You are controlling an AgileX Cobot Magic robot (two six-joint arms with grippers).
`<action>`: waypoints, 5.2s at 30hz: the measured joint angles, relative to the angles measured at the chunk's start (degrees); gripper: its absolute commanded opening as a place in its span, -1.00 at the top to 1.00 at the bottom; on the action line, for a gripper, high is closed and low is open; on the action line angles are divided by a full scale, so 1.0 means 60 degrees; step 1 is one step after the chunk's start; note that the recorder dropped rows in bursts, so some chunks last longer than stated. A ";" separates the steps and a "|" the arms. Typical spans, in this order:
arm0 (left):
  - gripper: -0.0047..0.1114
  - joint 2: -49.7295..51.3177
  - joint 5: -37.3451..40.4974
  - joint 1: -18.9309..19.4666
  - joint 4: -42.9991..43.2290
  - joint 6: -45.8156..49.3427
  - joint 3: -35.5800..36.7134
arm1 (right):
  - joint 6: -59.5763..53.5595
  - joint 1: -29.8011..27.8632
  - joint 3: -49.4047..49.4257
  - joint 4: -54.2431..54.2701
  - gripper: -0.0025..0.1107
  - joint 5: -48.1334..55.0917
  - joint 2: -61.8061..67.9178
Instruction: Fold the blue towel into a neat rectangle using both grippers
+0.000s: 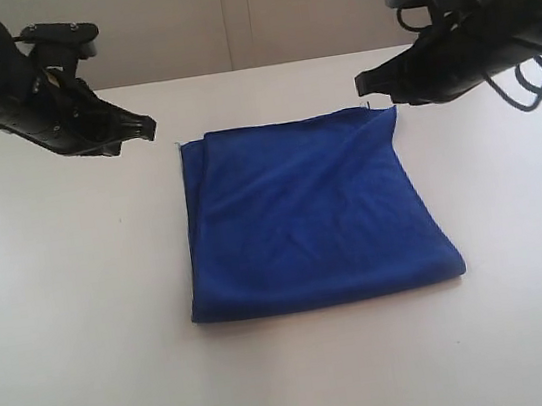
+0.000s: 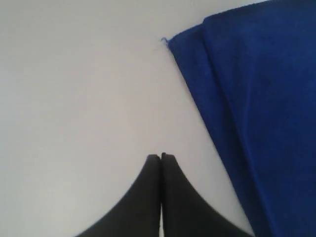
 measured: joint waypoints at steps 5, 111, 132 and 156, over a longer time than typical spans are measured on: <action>0.92 -0.0612 0.0223 0.0000 -0.0269 0.0000 0.0698 | 0.0095 0.0000 0.1342 -0.0034 0.96 0.0034 -0.1375; 0.18 0.6313 0.2018 0.1487 -1.1482 1.1994 -0.6102 | -0.0109 -0.0667 0.2247 -0.0136 0.96 -0.2475 -0.0147; 0.18 0.6832 0.0981 0.1091 -1.2829 1.3762 -0.6102 | -0.0109 -0.0667 0.2247 -0.0136 0.96 -0.2699 -0.0131; 0.18 0.6832 0.1159 0.1091 -1.2829 1.3783 -0.6102 | -0.0147 -0.0667 0.2247 -0.0136 0.96 -0.2699 -0.0131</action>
